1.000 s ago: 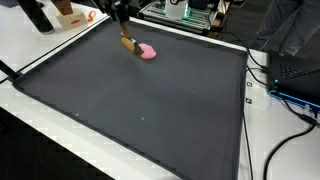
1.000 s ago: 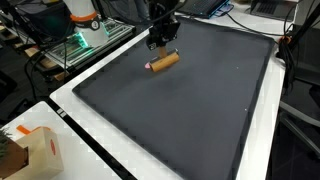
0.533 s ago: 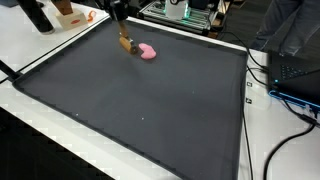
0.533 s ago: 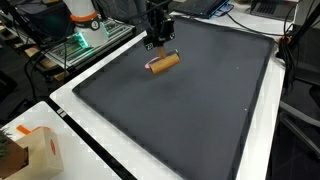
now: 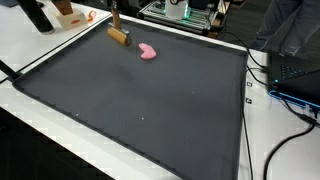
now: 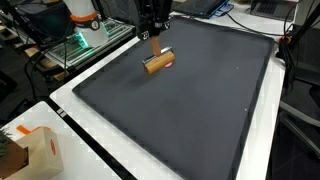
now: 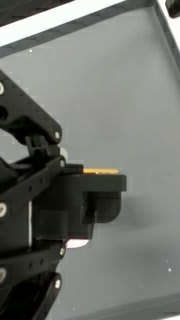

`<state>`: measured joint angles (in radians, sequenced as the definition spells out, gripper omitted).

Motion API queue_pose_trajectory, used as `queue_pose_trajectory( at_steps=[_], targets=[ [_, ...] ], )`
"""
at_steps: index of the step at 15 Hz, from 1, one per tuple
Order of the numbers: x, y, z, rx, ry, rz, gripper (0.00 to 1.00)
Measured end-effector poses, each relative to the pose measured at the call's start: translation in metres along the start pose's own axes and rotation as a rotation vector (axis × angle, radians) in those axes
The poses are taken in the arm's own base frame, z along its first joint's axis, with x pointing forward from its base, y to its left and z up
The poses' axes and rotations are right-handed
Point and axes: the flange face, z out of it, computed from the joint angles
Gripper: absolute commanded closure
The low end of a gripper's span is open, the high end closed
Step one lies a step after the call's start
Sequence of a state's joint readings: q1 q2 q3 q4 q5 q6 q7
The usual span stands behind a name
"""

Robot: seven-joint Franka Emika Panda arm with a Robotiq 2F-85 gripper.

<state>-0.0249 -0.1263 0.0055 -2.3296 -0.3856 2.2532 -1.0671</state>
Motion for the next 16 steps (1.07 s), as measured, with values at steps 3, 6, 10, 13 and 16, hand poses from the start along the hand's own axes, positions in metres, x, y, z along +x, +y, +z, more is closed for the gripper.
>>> queue_pose_trajectory(
  at_steps=[3,6,10,13,16],
  targets=[
    [0.010,-0.020,-0.028,-0.077,-0.036,-0.099,0.76],
    [0.022,-0.042,-0.056,-0.122,-0.040,-0.194,0.76],
    [0.033,-0.066,-0.086,-0.162,-0.047,-0.292,0.51],
    [0.033,-0.071,-0.090,-0.170,-0.048,-0.304,0.51],
    [0.033,-0.072,-0.088,-0.166,-0.050,-0.307,0.51]
  ],
)
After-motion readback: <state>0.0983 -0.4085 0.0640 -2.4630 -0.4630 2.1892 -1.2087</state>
